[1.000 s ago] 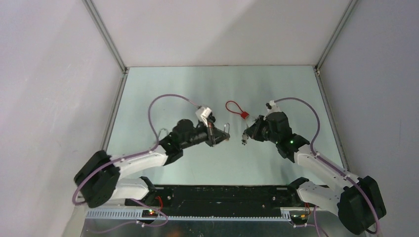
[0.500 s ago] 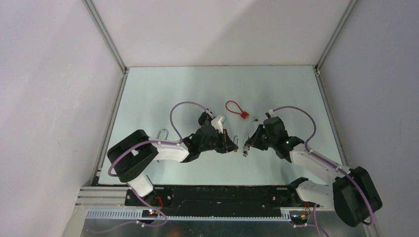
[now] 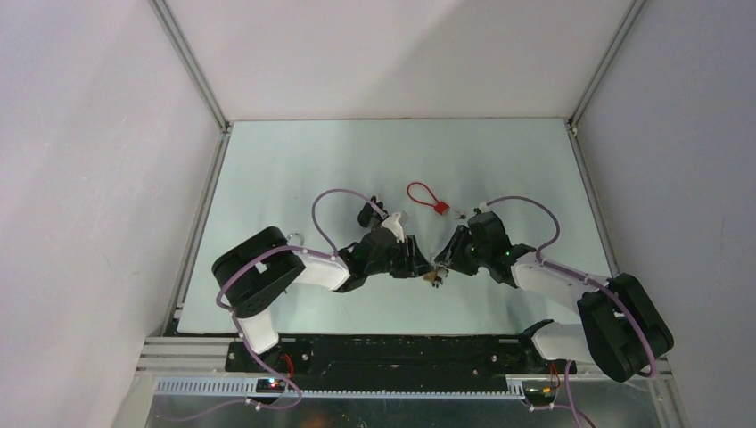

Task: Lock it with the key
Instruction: Place the lock at the center of the board.

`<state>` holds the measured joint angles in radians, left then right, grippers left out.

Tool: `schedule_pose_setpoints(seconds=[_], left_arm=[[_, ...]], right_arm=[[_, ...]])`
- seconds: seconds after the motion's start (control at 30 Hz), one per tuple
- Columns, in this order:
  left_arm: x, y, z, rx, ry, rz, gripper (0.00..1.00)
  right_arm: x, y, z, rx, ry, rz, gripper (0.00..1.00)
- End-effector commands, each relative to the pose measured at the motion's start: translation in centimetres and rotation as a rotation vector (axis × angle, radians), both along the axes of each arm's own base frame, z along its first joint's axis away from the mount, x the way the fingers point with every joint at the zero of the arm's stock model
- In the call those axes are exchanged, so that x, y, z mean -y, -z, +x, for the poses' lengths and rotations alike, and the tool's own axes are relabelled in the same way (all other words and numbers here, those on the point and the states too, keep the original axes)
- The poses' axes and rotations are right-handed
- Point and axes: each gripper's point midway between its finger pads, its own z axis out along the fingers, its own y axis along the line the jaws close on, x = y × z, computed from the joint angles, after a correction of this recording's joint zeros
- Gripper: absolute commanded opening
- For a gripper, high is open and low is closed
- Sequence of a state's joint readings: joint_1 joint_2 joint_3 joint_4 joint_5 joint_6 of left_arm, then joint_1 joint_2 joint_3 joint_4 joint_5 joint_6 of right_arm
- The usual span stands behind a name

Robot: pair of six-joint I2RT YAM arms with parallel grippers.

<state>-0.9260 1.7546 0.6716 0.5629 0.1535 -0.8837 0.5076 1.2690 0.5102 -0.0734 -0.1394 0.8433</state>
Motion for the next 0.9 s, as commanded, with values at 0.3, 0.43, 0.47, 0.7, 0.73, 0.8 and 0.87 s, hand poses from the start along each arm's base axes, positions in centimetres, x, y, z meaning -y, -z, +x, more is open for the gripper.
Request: schedule_pose_setpoints(seconds=[0.3, 0.43, 0.47, 0.7, 0.73, 0.8, 0.87], left_arm=[[-6.9, -3.4, 5.1, 0.148, -0.203, 0.073, 0.79], [-13.9, -2.3, 6.7, 0.169, -0.342, 0.345, 0.93], [-15.6, -2.8, 7.8, 0.193, -0.420, 0.403, 0.94], [-27.0, -4.3, 9.8, 0.157, -0.754, 0.484, 0.97], [-28.0, -4.5, 9.8, 0.153, -0.791, 0.490, 0.97], [-30.7, -5.0, 9.9, 0.143, -0.889, 0.494, 0.97], [-32.8, -5.1, 10.0, 0.124, -0.973, 0.479, 0.99]], right_arm=[[3.4, -3.3, 1.9, 0.188, 0.088, -0.118, 0.89], [5.1, -3.9, 2.0, 0.218, 0.131, -0.172, 0.98], [5.3, -4.0, 1.9, 0.216, 0.139, -0.175, 0.98], [5.2, -3.9, 1.5, 0.194, 0.135, -0.154, 0.94], [5.1, -3.9, 1.5, 0.193, 0.131, -0.150, 0.93], [5.0, -3.9, 1.4, 0.190, 0.129, -0.144, 0.93], [4.8, -4.0, 1.3, 0.188, 0.121, -0.131, 0.93]])
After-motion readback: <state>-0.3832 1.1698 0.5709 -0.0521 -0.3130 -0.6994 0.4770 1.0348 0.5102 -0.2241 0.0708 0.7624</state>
